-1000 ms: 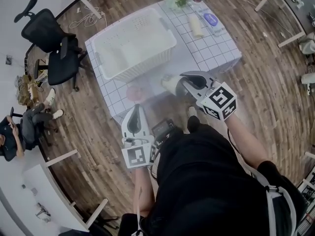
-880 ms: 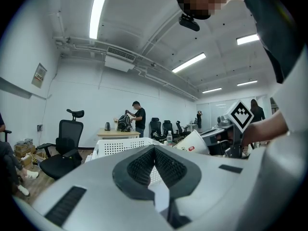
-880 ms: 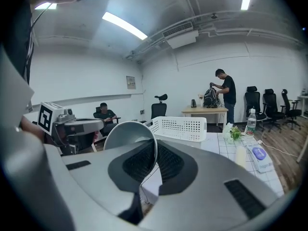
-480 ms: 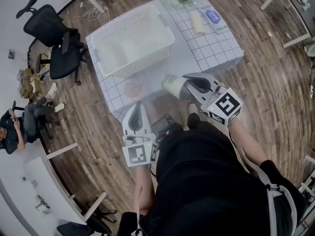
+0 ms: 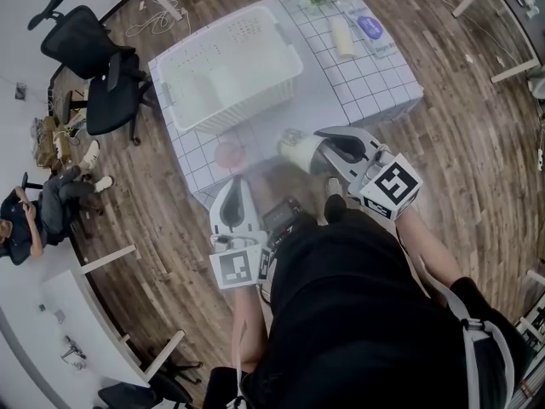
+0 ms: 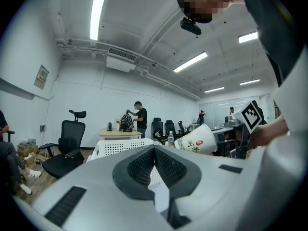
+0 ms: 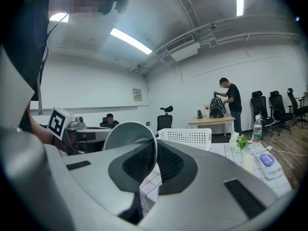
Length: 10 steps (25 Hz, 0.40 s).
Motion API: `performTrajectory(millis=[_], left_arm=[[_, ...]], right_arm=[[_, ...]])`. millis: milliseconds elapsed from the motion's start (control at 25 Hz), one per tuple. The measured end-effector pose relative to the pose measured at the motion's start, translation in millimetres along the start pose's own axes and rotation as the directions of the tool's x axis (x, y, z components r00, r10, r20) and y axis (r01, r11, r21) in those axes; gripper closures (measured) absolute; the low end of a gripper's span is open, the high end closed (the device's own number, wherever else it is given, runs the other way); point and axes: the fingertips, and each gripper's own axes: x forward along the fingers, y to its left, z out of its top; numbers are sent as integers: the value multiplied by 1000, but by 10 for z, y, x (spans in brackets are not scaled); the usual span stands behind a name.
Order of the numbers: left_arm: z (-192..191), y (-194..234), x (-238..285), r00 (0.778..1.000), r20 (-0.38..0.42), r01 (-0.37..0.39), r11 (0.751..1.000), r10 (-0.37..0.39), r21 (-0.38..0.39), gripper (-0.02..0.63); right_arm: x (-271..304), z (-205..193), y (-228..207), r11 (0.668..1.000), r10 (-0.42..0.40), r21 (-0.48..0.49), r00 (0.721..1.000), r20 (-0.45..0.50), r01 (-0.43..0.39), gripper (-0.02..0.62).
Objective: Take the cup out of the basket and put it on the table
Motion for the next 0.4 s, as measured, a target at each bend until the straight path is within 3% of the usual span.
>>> performTrajectory(millis=[400], left_arm=[[1, 75, -38, 1000, 0, -3, 1000, 3, 5, 598]], right_arm=[[46, 18, 77, 1000, 9, -11, 1000, -3, -9, 574]])
